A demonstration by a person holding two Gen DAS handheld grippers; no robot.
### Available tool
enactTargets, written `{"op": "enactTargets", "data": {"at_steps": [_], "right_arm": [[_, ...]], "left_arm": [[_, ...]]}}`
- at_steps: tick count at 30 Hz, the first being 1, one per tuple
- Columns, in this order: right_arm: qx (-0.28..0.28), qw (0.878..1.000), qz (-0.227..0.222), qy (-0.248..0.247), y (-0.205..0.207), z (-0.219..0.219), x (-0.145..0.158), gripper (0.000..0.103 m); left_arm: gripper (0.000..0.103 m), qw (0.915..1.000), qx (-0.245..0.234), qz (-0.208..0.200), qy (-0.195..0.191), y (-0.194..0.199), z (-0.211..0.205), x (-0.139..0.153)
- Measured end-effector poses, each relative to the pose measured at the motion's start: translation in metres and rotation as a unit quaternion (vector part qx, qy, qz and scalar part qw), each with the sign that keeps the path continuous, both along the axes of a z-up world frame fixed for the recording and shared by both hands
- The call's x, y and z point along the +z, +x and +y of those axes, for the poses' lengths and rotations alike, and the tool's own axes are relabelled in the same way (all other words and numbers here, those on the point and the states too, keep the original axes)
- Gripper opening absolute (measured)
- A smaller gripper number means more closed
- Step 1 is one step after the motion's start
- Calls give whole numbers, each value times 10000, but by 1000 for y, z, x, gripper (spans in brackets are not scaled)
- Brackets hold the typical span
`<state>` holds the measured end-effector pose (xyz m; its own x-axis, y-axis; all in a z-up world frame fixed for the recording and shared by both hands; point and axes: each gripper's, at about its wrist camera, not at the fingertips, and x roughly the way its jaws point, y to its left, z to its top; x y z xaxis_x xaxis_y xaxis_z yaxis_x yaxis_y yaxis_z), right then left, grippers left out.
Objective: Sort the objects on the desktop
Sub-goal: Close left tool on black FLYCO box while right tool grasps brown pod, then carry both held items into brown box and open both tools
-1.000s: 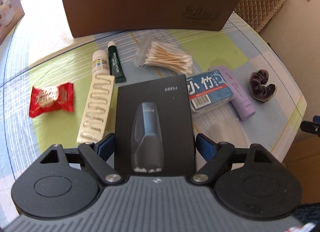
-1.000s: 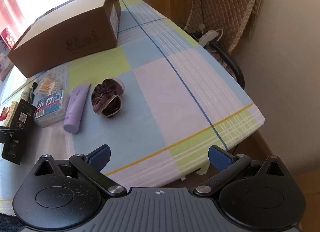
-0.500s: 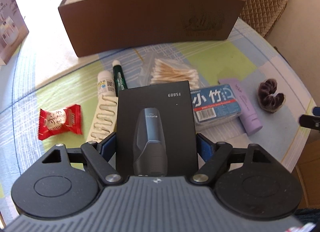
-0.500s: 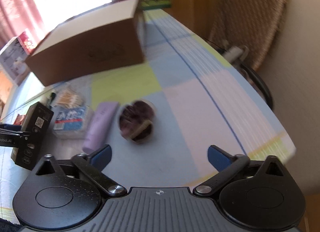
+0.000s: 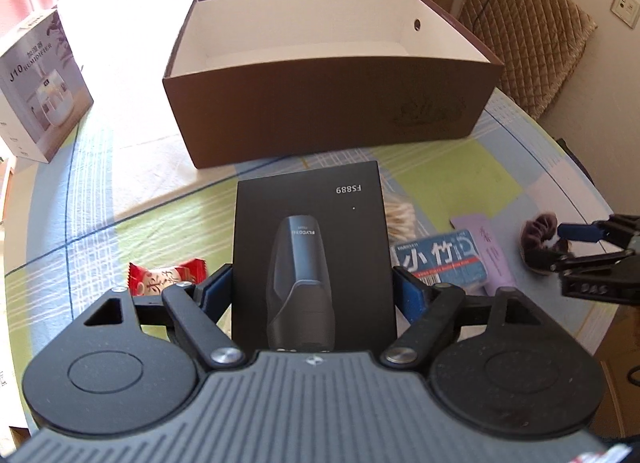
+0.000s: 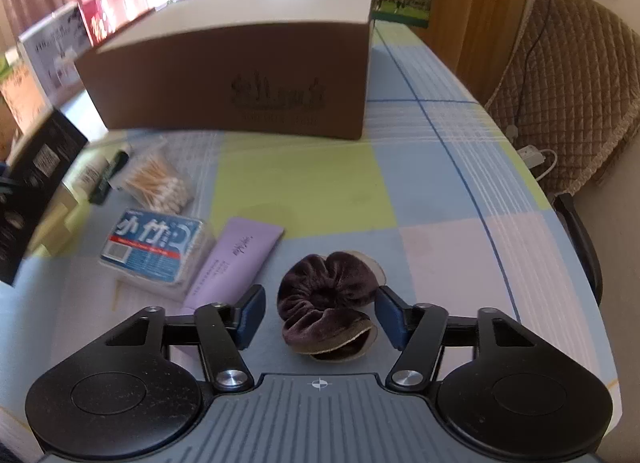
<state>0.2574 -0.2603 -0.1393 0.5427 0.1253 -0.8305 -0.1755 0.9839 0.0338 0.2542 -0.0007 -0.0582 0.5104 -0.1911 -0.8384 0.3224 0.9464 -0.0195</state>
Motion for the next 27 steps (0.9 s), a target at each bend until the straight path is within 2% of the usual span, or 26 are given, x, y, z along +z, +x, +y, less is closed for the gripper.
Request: {"op": "enactTargets", "data": {"at_steps": [2,4,10,19,27], "right_arm": [[82,9999,86,-84,2,3,-4,44],[147,9997,178,-54,3,3,-7,37],[257,9995,162,-23,3,4,-3,22],[329,9992,-132,174,13,12,40,20],[567,9955,-585,474,49,43,89,20]], "left_arm": [[79,10000,22,-7,9,1,0,1],[79,10000,33,-11,13,3,0,2],[79,10000,55,-41,36,6,0,5],[79,9999,-30,-161,16,18,-3,19],[79,9987,-85,-471,-152,52,-12,45]]}}
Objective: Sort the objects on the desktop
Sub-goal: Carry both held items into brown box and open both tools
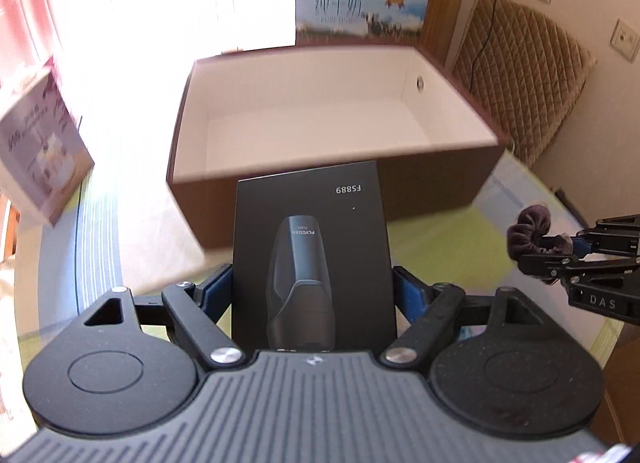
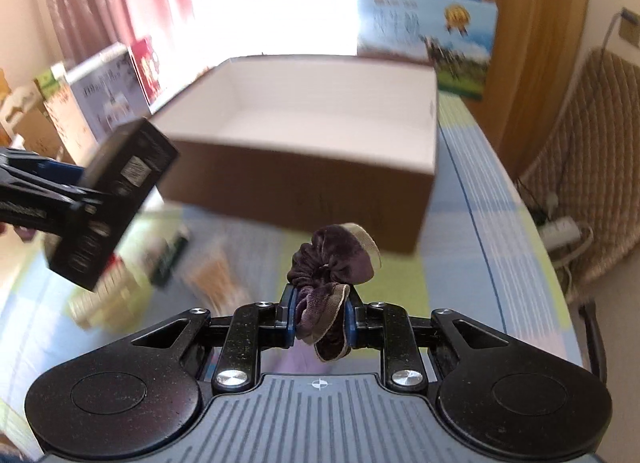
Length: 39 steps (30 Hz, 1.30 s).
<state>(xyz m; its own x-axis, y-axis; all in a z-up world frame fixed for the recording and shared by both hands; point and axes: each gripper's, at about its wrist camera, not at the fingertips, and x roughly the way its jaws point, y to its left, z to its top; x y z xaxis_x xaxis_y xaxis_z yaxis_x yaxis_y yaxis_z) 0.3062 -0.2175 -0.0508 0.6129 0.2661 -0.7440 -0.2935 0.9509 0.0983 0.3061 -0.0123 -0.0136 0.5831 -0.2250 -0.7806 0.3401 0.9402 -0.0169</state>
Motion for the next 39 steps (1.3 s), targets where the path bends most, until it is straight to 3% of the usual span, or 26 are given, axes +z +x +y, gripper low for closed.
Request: {"op": "enactTargets", "data": {"at_steps": [7,16,28,39], "right_arm": [[158,9984,-538,-97,47,32,35,20],[59,9987,-467,-205,114,54,33,20],[-152,9985,292,-433,170,60,-28,20],[-218,9969,632,-419,190,60,-41,20]], "left_arm": [[79,9991,1,-422,5,50,-11,28],[79,9983,168,-553,69,121,-32,37],[79,9984,407,47,400,186,-55,-23],[80,9955,452,587,583,210,-68,-63]]}}
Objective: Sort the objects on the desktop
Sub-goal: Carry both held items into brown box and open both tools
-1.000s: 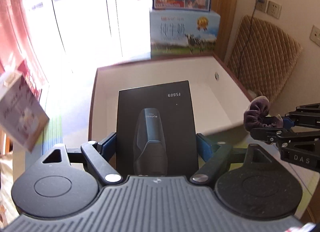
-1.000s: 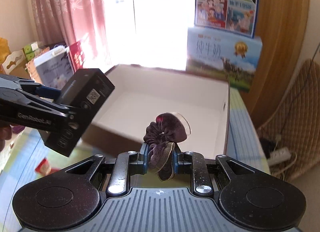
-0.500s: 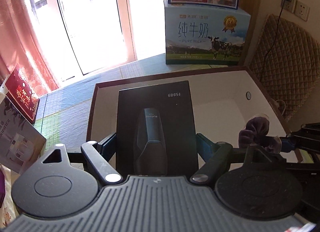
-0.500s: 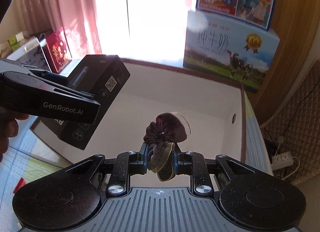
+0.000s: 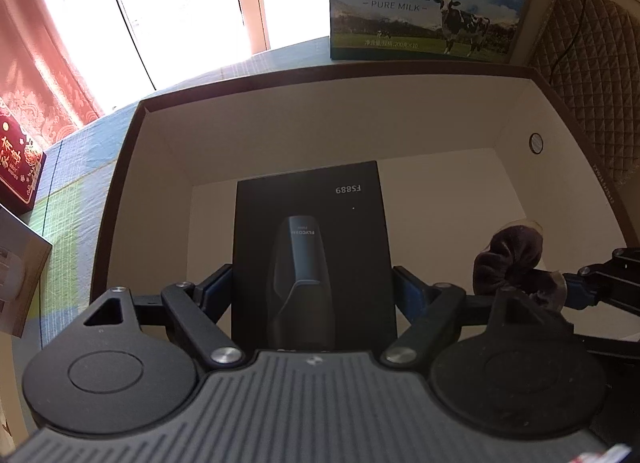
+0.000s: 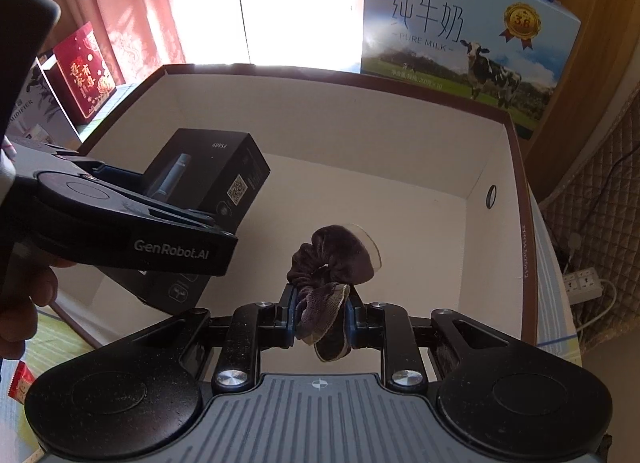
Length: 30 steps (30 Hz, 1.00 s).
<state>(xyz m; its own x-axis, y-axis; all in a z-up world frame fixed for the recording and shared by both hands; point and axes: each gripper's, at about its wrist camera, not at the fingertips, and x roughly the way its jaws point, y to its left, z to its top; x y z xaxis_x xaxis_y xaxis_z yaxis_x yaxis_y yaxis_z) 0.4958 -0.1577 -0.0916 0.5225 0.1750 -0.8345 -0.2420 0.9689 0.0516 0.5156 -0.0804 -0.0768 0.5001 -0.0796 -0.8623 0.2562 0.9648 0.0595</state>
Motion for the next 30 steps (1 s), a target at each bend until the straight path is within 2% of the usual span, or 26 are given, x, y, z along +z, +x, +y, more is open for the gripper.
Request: {"op": "enactTargets", "data": {"at_steps": [6,14,19,21,23,30], "right_arm": [[17,9999,101,20,8,-1,-4,20],[129,9996,240,86,15,10,-4,20],[148,9995,153,213,15,11,-5,21],[63,9996,36,282,14,10,-3,39],[-28,9996,-154,252,12,9,-1,67],[46,9992,-248,326,-2,2,7,75]], "left_arm": [[79,9998,-17,174,37,6,-3,-11],[80,9999,-49,70,111,7,-1,-6],[81,9998,44,95,162,5,8,-9],[84,9998,93,99,167,3,13,-9],[85,9997,128,74,198,1,18,-7],[91,9997,193,3,114,-10,31,4]]}}
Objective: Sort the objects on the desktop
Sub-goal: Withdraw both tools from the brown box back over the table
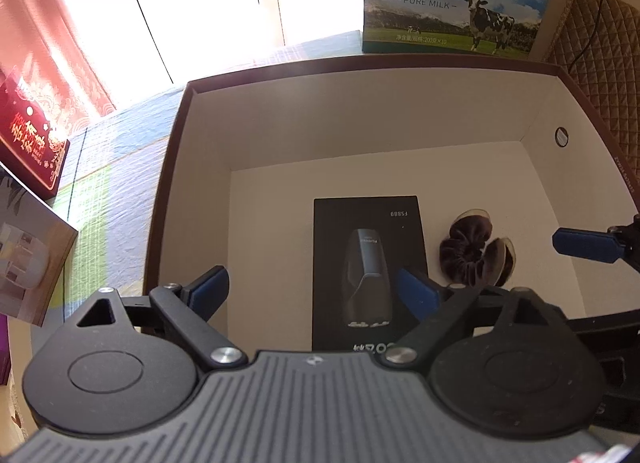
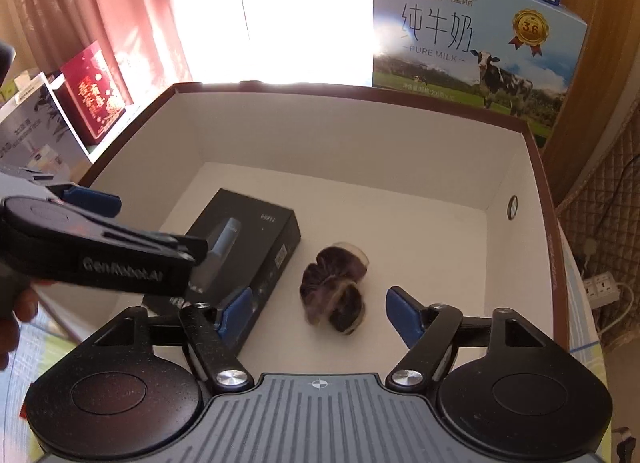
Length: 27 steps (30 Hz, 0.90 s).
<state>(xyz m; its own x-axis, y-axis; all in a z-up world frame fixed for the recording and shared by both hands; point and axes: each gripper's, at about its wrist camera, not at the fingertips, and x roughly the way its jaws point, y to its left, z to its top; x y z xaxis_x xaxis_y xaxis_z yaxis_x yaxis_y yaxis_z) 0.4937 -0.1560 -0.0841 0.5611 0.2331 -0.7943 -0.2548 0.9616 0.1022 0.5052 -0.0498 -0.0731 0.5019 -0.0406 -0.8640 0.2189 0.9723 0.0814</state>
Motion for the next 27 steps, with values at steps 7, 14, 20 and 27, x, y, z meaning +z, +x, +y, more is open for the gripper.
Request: {"op": "enactTargets", "data": {"at_steps": [7,14,20,27], "right_arm": [[-168,9998,-70,69,-19,-11,11,89],[-352,9990,-175,190,-37,-18,30,96],[-470,9981,-297,268,-57,-22,44,98],[-518,9972,-446,300,-81,-24,60,99]], "left_arm": [[92,9999,90,-93,-17,-17,9,10],[93,9996,82,-256,-39,-37,12,28],[96,9990,48,-435,-115,-57,15,47],[96,9984,90,-510,-206,-82,22,59]]}}
